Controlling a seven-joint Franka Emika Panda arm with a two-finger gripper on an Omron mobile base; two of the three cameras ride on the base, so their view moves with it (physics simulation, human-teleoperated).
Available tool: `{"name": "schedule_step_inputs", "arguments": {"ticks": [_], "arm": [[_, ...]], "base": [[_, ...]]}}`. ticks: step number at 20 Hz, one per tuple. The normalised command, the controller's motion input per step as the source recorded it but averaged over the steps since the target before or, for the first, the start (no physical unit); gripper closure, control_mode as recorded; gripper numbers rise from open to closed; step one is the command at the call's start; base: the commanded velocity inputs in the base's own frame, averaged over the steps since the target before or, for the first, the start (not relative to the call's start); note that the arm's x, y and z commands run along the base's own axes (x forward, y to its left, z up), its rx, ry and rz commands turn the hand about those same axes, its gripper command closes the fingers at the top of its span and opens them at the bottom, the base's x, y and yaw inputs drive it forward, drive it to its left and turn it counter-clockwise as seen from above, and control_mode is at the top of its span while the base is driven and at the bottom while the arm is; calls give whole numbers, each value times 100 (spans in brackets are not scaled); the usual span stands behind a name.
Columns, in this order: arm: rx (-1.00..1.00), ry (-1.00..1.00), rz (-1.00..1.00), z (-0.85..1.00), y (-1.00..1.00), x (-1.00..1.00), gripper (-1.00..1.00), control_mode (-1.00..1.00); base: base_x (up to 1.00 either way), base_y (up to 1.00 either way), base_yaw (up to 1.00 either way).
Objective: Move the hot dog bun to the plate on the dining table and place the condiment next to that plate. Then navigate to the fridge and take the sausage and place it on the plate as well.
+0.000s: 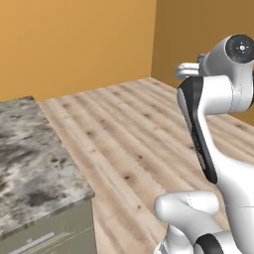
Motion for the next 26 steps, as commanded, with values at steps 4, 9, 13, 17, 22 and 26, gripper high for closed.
{"name": "schedule_step_inputs", "arguments": {"ticks": [4,9,13,17,22,26], "arm": [[0,0,0,0,0,0,100,100],[0,0,0,0,0,0,100,100],[0,0,0,0,0,0,100,100],[0,0,0,0,0,0,100,100],[0,0,0,0,0,0,100,100],[0,0,0,0,0,0,100,100]], "base": [[55,-81,33],[62,-63,44],[67,-63,48],[70,-60,50],[73,-52,53],[82,-50,53]]}}
